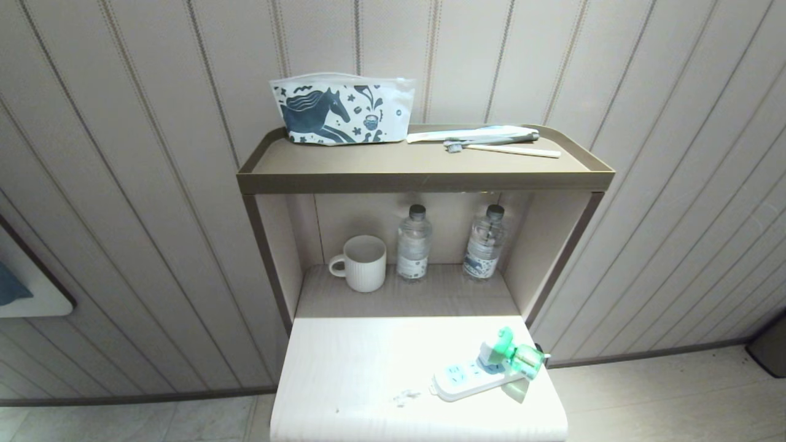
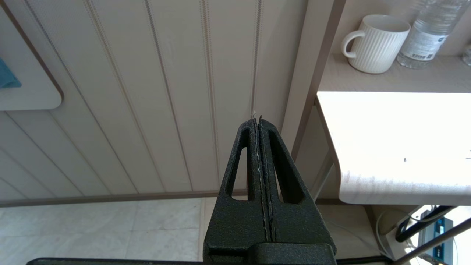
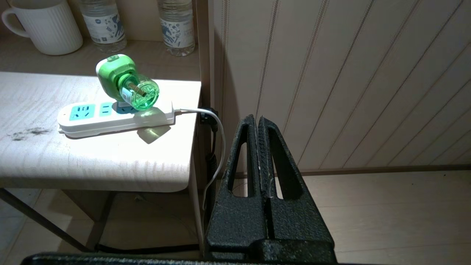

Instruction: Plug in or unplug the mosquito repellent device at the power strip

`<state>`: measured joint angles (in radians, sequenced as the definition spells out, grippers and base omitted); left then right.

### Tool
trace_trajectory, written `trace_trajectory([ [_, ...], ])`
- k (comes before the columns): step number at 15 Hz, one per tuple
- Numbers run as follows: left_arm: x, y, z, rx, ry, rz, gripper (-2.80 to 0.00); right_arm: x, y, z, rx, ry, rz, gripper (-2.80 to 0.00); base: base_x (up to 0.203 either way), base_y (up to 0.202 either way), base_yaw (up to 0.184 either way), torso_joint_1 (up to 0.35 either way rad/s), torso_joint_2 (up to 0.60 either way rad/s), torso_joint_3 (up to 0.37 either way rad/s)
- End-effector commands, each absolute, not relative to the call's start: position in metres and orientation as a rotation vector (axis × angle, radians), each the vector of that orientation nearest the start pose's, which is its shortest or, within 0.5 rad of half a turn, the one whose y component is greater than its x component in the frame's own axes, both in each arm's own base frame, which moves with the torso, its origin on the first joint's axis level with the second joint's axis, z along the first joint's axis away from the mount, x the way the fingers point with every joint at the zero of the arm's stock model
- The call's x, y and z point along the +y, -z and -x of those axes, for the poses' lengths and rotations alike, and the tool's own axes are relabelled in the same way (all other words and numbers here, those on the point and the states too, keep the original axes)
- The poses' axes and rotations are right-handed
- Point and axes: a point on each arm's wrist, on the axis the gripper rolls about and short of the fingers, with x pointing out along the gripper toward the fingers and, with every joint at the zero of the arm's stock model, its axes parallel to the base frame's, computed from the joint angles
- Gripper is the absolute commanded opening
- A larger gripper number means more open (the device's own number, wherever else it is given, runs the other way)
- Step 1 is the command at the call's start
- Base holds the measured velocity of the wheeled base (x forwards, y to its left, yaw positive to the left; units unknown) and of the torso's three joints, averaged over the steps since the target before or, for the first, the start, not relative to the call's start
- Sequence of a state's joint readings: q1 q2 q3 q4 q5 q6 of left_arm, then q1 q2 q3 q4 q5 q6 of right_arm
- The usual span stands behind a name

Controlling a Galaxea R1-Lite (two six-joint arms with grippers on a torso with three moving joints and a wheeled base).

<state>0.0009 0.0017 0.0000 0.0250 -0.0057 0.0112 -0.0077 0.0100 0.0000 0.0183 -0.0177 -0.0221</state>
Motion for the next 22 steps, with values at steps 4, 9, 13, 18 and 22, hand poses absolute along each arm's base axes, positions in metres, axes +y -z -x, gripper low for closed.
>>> trace_trajectory([
  [4,-0.0001,-0.073,0.0226,0.028,0.009,-0.012,-2.8,-0.0002,-0.0738,0.0225,0.022,0.026,0.003,-2.8,0.0,0.0,0.0,0.0,0.0,0.0],
  [9,-0.0001,-0.073,0.0226,0.028,0.009,-0.006,-2.8,-0.0002,-0.0739,0.0225,0.021,0.026,-0.006,-2.8,0.0,0.0,0.0,0.0,0.0,0.0],
  [13,-0.0001,-0.0732,0.0225,0.028,0.01,-0.003,-2.8,-0.0002,-0.0739,0.0225,0.021,0.026,-0.008,-2.8,0.0,0.0,0.0,0.0,0.0,0.0],
  [18,-0.0001,-0.0732,0.0225,0.028,0.01,-0.001,-2.8,-0.0002,-0.0739,0.0224,0.023,0.026,-0.008,-2.8,0.0,0.0,0.0,0.0,0.0,0.0],
  [22,-0.0001,-0.0732,0.0225,0.028,0.009,-0.001,-2.8,-0.0002,-0.0739,0.0224,0.023,0.026,-0.008,-2.8,0.0,0.0,0.0,0.0,0.0,0.0],
])
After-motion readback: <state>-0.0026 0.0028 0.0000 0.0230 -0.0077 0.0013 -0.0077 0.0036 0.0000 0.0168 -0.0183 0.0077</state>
